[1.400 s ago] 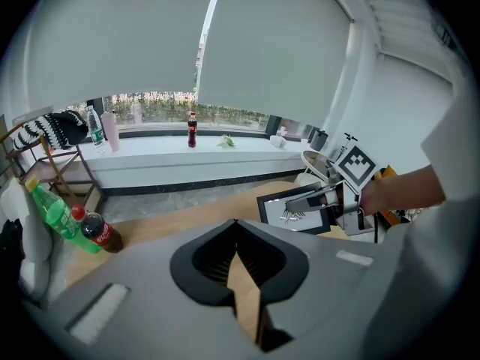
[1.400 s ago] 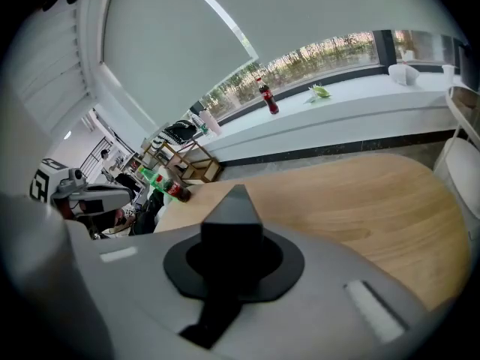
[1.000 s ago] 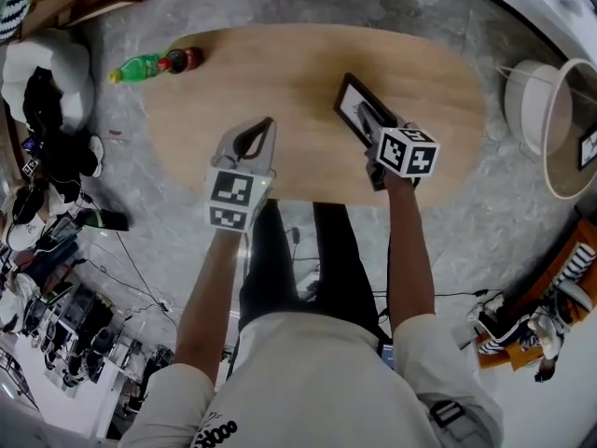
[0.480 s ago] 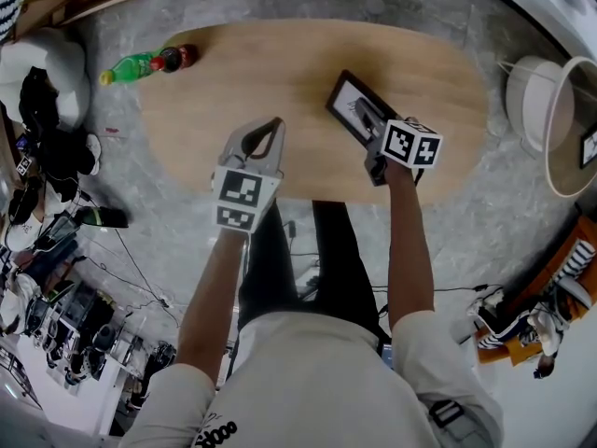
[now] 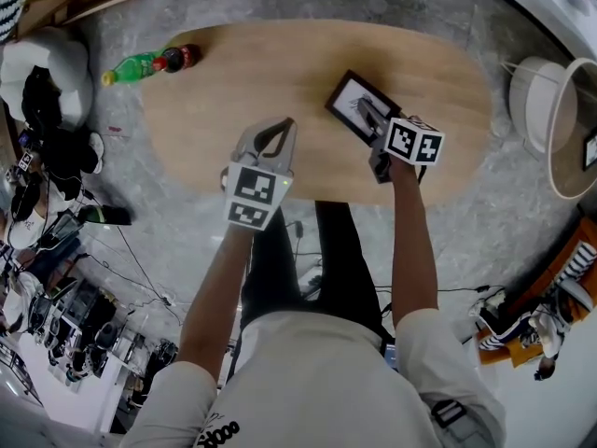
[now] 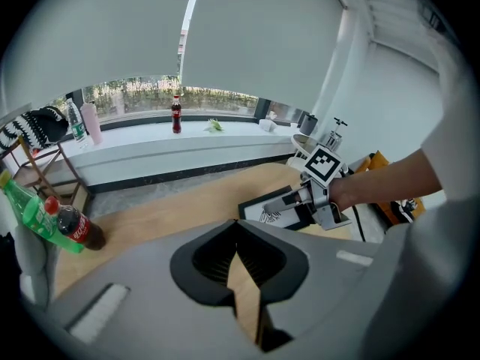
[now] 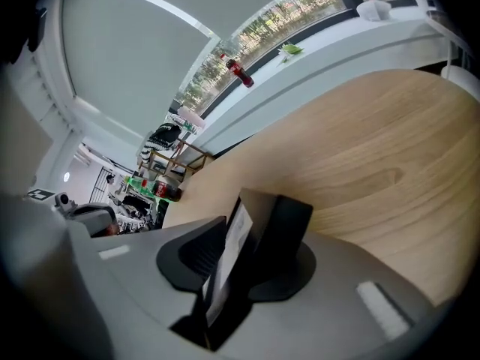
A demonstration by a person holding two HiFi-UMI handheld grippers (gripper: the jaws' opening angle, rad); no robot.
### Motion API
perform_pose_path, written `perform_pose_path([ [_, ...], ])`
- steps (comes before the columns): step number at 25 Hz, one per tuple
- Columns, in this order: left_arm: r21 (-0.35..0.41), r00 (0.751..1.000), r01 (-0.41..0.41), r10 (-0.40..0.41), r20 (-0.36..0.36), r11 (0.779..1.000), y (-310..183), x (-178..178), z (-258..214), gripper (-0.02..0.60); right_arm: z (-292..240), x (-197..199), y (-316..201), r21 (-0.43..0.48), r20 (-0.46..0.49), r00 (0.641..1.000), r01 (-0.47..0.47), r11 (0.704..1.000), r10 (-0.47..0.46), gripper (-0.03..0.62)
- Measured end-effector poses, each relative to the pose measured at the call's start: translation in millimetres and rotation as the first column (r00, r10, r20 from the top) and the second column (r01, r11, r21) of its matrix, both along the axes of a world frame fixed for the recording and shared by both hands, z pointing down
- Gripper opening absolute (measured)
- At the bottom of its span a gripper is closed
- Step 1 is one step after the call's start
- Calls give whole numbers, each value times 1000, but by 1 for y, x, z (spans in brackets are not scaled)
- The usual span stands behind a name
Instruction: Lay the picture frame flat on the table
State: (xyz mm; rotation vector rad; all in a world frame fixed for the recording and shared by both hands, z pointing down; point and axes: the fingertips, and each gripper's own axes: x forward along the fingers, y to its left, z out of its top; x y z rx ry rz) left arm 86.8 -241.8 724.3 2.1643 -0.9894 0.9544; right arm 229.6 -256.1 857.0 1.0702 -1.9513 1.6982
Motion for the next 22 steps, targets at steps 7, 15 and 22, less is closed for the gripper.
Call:
perform_pose_path([
  [7, -36, 1000, -11, 11, 12, 999, 11, 0, 11, 9, 2, 6, 1, -4, -15, 1000, -12, 1000, 12, 196],
  [15, -56, 1000, -13, 14, 21, 998, 19, -7, 18, 9, 7, 13, 13, -1, -62, 998, 0, 1000, 0, 272],
  [22, -52, 999, -44, 46, 24, 998, 27, -3, 18, 11, 9, 23, 30, 1, -98, 995, 25, 1000, -25, 285],
])
